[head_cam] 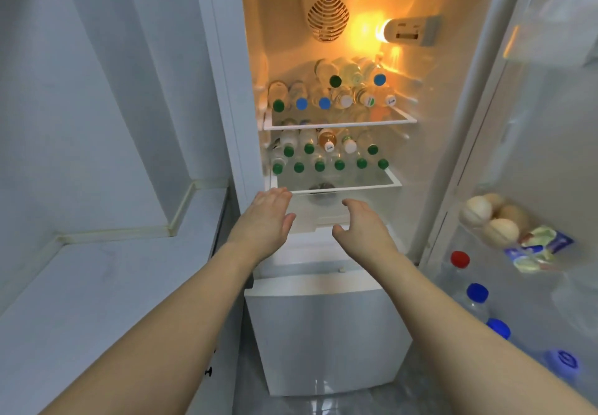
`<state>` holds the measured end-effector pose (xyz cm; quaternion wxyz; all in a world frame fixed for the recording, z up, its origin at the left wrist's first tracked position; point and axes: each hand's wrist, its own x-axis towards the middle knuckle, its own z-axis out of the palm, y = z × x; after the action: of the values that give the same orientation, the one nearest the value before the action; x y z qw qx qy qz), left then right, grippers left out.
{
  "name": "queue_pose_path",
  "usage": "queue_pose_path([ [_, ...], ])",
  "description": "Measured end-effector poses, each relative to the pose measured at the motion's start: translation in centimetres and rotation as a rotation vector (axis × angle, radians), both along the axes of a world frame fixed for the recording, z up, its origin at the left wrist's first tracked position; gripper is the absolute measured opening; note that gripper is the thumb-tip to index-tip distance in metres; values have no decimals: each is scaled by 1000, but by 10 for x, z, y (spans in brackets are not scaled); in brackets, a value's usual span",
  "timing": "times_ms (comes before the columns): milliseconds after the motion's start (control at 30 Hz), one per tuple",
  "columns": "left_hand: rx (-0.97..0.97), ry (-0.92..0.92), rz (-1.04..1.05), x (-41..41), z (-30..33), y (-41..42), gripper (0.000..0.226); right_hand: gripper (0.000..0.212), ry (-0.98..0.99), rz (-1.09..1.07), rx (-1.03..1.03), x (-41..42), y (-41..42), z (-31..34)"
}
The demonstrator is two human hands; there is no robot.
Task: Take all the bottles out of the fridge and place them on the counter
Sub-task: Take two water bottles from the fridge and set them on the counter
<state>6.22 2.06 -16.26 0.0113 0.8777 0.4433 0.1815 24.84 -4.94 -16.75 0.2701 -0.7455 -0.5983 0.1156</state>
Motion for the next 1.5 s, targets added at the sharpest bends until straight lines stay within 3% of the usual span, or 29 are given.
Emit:
queue_pose_path([
  [700,254,-82,22,111,79,159,49,41,140,-11,225,92,169,88],
  [900,316,-80,-11,148,104,225,50,33,45,-66,292,121,227,115],
  [1067,351,3,19,178,121,270,46,41,40,-96,273,147,273,128],
  [1267,296,82,18,201,122,320,64,54,-63,-99,280,170,329,129],
  [1500,280,67,-45,216,123,359,66,71,-138,-89,222,178,374,128],
])
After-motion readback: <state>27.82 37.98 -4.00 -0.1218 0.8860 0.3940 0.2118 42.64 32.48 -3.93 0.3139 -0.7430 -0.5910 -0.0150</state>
